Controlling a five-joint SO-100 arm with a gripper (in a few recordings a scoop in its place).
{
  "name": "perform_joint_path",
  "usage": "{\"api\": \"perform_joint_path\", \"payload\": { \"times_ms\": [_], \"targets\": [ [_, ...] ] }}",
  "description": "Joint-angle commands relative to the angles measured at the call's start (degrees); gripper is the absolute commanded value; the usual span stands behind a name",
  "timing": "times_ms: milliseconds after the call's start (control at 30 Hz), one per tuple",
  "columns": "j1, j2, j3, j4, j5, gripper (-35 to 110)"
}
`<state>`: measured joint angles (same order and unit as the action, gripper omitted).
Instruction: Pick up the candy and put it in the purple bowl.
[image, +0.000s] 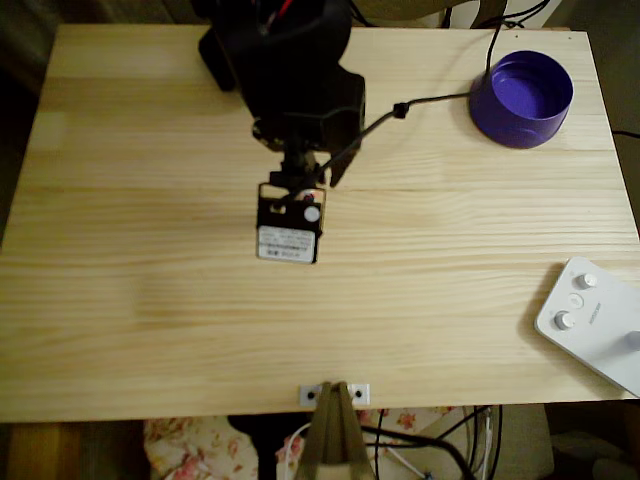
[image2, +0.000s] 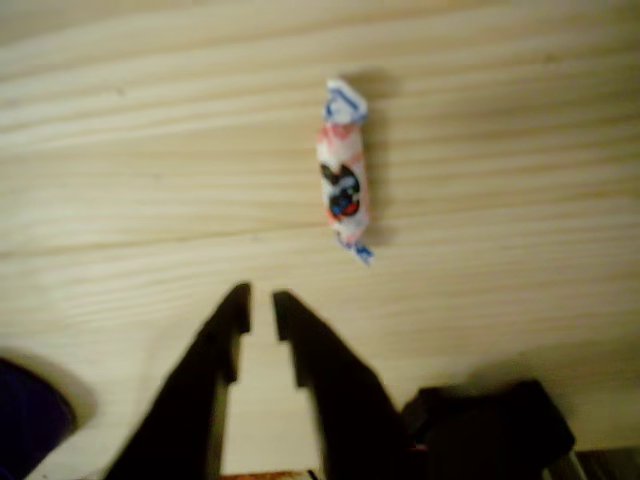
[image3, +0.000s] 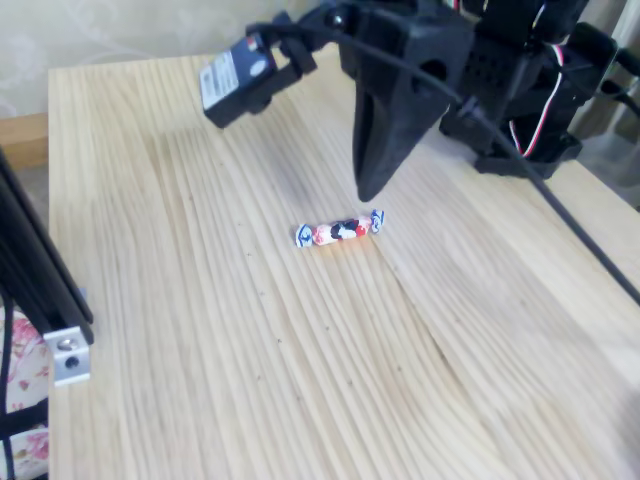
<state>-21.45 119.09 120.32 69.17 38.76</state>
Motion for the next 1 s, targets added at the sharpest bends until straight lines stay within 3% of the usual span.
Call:
{"api": "perform_joint_path", "payload": {
  "times_ms": [0,500,967],
  "targets": [
    [0.6,1.4,-0.4,-1.3,-1.3,7],
    [0.6,-3.5,0.2,3.9,-6.3,22],
    [-3.5,-2.5,3.5,-3.0,-5.6,24]
  ]
}}
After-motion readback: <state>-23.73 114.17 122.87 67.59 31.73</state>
